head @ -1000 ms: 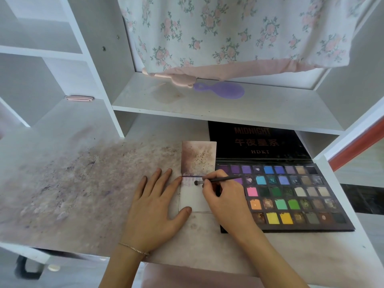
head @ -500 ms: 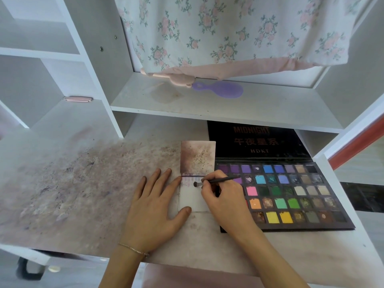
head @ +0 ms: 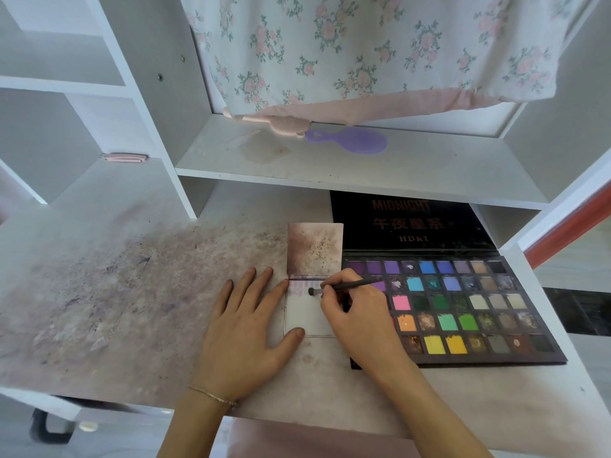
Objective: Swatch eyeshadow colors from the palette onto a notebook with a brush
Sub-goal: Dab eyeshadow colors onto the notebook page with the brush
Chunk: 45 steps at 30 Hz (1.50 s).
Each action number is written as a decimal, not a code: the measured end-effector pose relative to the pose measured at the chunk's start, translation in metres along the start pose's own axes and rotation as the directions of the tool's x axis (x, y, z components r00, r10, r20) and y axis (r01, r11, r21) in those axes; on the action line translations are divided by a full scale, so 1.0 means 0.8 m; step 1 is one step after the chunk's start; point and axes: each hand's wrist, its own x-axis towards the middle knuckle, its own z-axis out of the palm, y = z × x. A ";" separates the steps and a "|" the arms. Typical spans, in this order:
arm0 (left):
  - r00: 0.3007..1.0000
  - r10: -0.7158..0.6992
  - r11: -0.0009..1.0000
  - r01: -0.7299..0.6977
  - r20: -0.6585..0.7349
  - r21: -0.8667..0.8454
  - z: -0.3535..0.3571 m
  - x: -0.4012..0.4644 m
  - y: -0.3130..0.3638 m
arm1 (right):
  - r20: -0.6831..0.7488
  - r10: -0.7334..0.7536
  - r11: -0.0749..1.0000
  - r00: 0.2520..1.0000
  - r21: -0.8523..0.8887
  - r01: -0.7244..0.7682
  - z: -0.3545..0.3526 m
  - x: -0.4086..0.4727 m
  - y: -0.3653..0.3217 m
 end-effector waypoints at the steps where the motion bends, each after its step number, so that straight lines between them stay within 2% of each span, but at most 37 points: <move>1: 1.000 -0.003 1.000 0.003 0.003 -0.007 0.000 0.000 0.000 | 0.004 0.001 1.000 1.000 -0.002 -0.001 0.000 0.000 0.000; 9: 1.000 0.001 1.000 -0.001 0.007 0.019 0.001 0.000 -0.001 | -0.013 -0.019 0.999 1.000 0.032 0.020 -0.002 -0.001 -0.001; 13: 1.000 0.000 1.000 0.000 0.011 0.007 -0.001 -0.001 0.000 | -0.173 -0.027 0.987 0.985 0.149 0.054 -0.009 -0.004 -0.004; 21: 0.999 -0.024 0.999 0.022 0.041 0.049 -0.004 -0.001 0.001 | -0.355 0.003 0.969 0.935 0.232 0.085 -0.048 -0.025 0.011; 28: 0.995 -0.067 0.996 0.062 0.077 0.060 -0.001 -0.002 0.015 | -0.477 0.038 0.983 0.878 0.175 0.053 -0.084 -0.044 0.039; 38: 0.995 -0.090 0.996 0.090 0.035 -0.008 0.004 -0.002 0.024 | -0.454 0.044 0.989 0.890 0.143 0.024 -0.099 -0.032 0.057; 42: 0.997 -0.081 0.996 0.081 0.014 -0.025 0.005 -0.002 0.023 | -0.458 0.103 0.991 0.883 0.128 -0.049 -0.119 -0.028 0.070; 45: 0.997 -0.082 0.996 0.082 0.006 -0.024 0.005 -0.002 0.022 | -0.497 0.103 0.994 0.862 0.014 -0.111 -0.132 -0.024 0.082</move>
